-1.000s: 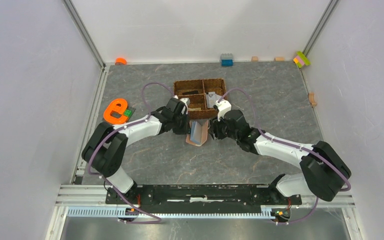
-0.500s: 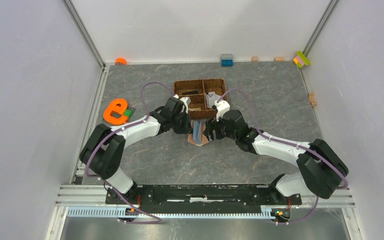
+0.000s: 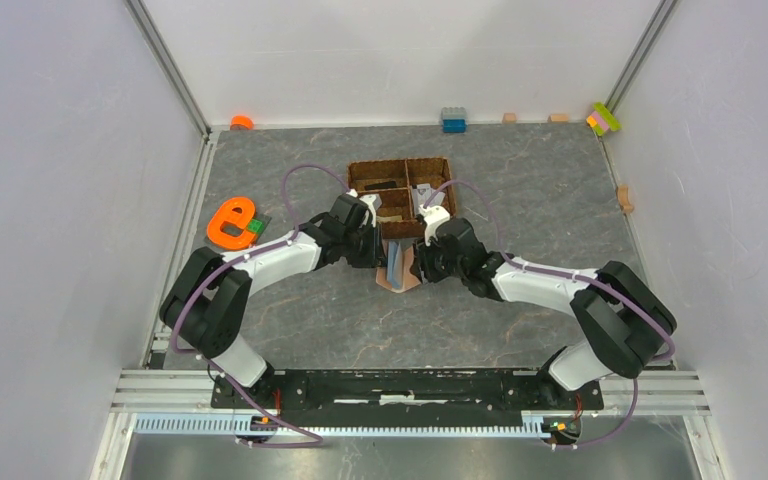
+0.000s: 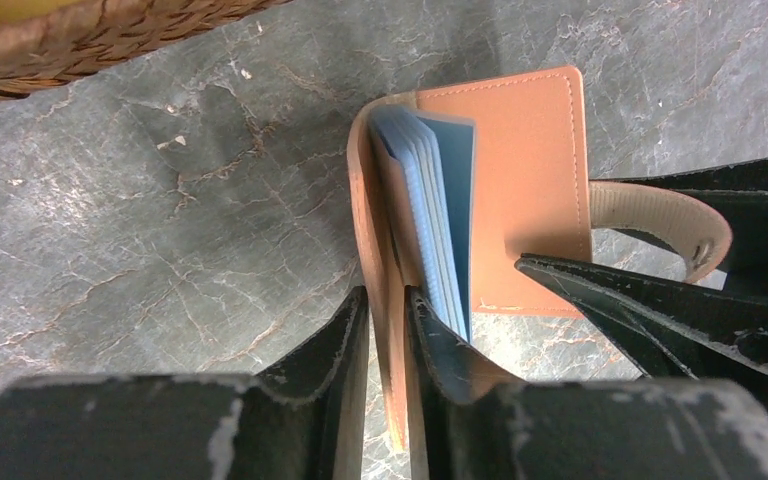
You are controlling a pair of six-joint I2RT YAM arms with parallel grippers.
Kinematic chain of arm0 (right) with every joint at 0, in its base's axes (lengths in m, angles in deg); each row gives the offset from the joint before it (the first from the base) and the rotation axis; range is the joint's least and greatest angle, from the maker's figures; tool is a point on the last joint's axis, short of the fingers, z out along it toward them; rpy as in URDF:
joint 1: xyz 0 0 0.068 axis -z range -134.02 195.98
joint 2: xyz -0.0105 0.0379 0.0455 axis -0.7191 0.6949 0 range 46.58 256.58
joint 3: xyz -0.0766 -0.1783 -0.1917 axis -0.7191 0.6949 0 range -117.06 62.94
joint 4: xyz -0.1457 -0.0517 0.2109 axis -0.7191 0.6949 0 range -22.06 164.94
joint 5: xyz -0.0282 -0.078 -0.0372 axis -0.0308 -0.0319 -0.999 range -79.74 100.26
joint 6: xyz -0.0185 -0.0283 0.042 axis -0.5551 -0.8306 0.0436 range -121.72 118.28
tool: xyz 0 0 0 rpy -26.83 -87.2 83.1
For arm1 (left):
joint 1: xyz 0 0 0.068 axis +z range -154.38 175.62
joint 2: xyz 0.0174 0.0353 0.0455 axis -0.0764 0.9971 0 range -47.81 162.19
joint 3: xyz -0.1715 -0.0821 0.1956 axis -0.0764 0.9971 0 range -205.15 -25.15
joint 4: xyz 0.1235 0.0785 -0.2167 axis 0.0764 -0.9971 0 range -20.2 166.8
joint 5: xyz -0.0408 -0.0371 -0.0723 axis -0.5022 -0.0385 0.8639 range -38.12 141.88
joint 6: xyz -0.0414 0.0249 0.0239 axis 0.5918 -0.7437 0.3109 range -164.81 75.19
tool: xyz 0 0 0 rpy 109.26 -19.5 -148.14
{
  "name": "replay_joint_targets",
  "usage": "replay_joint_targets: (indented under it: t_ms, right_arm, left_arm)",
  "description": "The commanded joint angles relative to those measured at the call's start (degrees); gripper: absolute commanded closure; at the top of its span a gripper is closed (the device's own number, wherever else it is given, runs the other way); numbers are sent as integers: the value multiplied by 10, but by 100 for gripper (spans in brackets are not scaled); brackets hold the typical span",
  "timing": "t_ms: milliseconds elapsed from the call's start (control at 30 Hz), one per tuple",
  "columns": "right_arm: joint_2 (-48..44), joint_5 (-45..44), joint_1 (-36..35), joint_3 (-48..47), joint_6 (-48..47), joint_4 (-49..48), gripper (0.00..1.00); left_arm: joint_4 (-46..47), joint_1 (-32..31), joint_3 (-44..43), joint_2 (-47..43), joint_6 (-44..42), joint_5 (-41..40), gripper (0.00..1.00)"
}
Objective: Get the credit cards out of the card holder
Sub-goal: Open the card holder at the center of the board.
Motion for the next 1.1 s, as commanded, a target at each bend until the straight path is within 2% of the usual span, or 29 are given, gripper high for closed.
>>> replay_joint_targets:
  t_ms: [0, 67, 167, 267, 433, 533, 600, 700, 967, 1067]
  right_arm:
    - [8, 14, 0, -28, 1, -2, 64]
    - [11, 17, 0, -30, 1, -1, 67]
    - [13, 20, 0, -31, 1, -1, 68]
    - [13, 21, 1, -31, 1, 0, 68]
    - [4, 35, 1, -24, 1, -15, 69]
    - [-7, 41, 1, -16, 1, -28, 83]
    - [-10, 41, 1, -15, 0, -30, 92]
    - [-15, 41, 1, -11, 1, -34, 93]
    - [-35, 57, 1, 4, 1, -57, 95]
    - [-41, 51, 1, 7, 1, -58, 95]
  left_arm:
    - [28, 2, 1, -15, 11, 22, 73]
    - [38, 2, 7, -22, 13, 30, 68]
    - [49, 2, 13, -28, 16, 43, 57]
    - [51, 2, 14, -27, 17, 47, 51]
    - [48, 2, 11, -23, 19, 44, 50]
    - [50, 2, 12, -25, 19, 49, 48]
    - [63, 2, 19, -32, 18, 61, 40]
    - [88, 2, 31, -41, 20, 83, 31]
    - [68, 2, 10, -2, 20, 101, 29]
    - [51, 2, 2, 6, 18, 88, 36]
